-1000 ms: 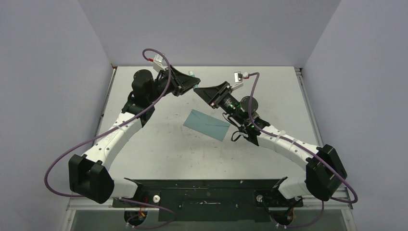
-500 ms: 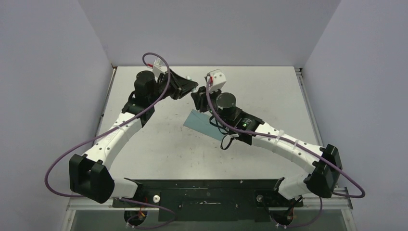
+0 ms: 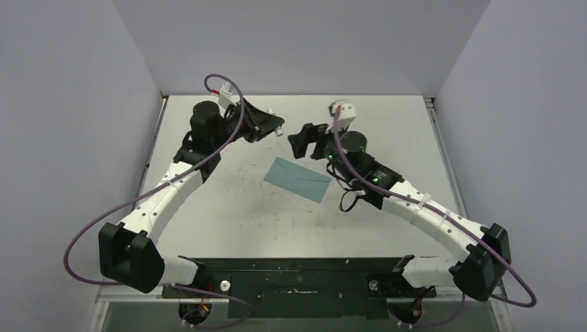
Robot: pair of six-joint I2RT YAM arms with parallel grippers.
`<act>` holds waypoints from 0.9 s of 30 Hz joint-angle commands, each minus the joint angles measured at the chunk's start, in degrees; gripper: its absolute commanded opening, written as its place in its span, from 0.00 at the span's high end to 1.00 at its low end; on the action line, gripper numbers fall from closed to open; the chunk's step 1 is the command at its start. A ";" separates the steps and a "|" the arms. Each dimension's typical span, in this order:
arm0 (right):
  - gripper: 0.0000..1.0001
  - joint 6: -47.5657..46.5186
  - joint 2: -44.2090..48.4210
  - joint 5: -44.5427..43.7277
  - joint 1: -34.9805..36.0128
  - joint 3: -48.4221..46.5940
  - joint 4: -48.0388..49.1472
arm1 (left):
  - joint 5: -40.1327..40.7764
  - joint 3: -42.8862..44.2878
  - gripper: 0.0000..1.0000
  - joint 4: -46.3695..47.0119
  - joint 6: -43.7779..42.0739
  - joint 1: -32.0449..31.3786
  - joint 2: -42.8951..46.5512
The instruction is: Place the letter into the envelope and seal it
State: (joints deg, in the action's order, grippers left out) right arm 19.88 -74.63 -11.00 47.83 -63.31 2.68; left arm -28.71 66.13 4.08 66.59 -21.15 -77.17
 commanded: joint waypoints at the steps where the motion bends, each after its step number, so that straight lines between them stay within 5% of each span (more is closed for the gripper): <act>1: 0.05 22.74 7.62 19.63 -7.17 2.05 11.97 | -5.31 0.27 1.00 10.06 -0.82 0.75 1.88; 7: 0.05 44.39 8.21 22.70 -8.69 11.27 30.03 | -11.27 -1.85 1.00 27.83 3.75 0.67 1.86; 12: 0.10 47.22 4.22 30.08 -8.85 12.71 44.19 | -15.68 -3.35 1.00 42.41 7.65 0.39 1.70; 16: 0.27 48.09 1.59 35.05 -8.73 11.15 52.49 | -17.23 -2.49 1.00 43.21 6.92 -0.48 1.87; 27: 0.57 49.31 -2.37 37.74 -8.21 7.66 52.70 | -16.44 -1.51 1.00 42.28 5.75 -1.35 1.92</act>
State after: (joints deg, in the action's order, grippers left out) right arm 68.62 -75.88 23.83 39.09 -52.36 50.98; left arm -45.30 62.41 42.83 73.01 -22.41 -76.97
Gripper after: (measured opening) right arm 0.478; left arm 0.232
